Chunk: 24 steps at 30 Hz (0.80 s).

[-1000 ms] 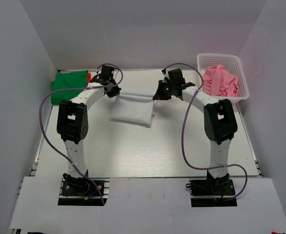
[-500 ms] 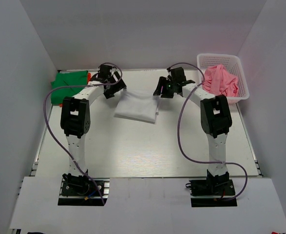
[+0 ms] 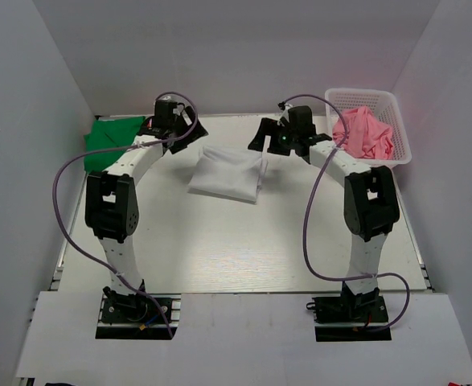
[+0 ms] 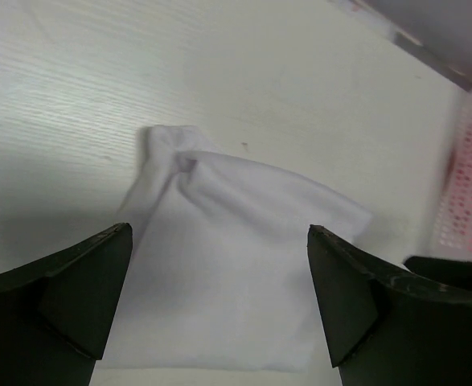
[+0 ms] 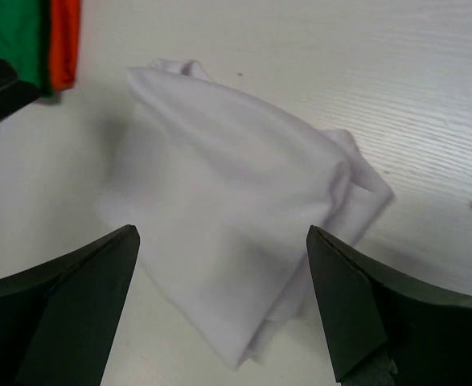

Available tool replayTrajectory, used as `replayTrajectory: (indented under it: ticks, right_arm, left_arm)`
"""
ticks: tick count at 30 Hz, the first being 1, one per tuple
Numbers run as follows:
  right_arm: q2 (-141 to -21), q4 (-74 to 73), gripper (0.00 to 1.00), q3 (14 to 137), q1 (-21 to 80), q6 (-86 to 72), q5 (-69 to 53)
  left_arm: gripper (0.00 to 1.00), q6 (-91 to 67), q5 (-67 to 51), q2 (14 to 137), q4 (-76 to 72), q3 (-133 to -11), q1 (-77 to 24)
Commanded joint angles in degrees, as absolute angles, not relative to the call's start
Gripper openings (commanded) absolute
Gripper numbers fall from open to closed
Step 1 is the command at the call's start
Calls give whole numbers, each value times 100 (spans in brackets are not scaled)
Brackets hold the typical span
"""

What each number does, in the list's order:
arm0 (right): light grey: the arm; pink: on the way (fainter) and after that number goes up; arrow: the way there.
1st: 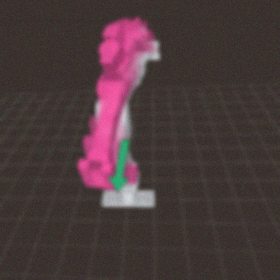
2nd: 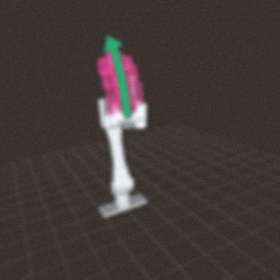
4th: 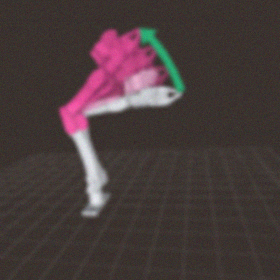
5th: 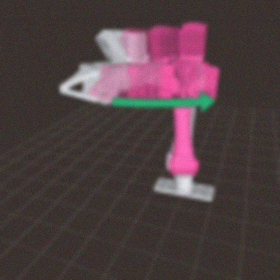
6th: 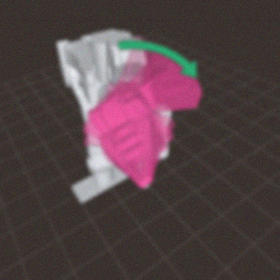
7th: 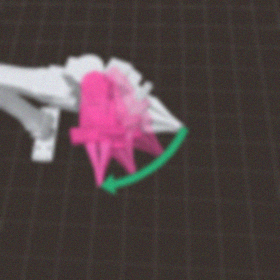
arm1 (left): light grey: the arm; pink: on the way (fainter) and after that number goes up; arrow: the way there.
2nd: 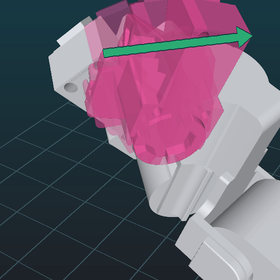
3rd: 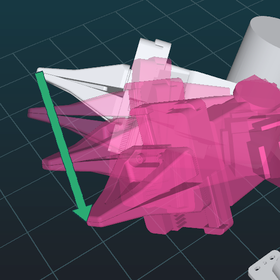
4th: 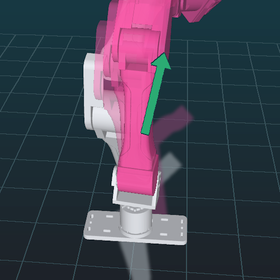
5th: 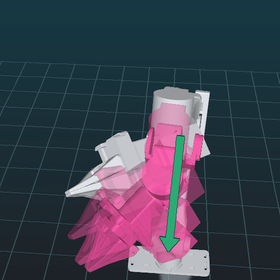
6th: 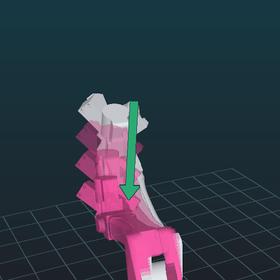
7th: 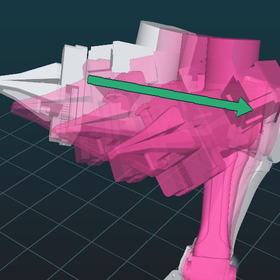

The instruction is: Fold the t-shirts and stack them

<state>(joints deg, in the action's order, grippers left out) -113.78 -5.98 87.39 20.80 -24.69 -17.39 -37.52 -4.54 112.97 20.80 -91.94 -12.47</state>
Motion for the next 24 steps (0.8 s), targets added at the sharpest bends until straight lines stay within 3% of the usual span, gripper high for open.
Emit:
replayTrajectory:
  ticks: [1, 12, 24]
  right_arm:
    - [-11232, 358, 90, 8535, 2223, -2830, -2451]
    - [-11574, 1081, 90, 7884, 2294, -3164, -3040]
    - [-12040, 89, 90, 7778, 2206, -2540, -2716]
  left_arm:
    - [100, -3691, -1430, 11090, 1389, -9062, -1310]
    - [100, -3972, -2636, 12866, 1020, -10342, -1362]
    - [100, -4140, -2083, 13825, 1354, -11206, -1362]
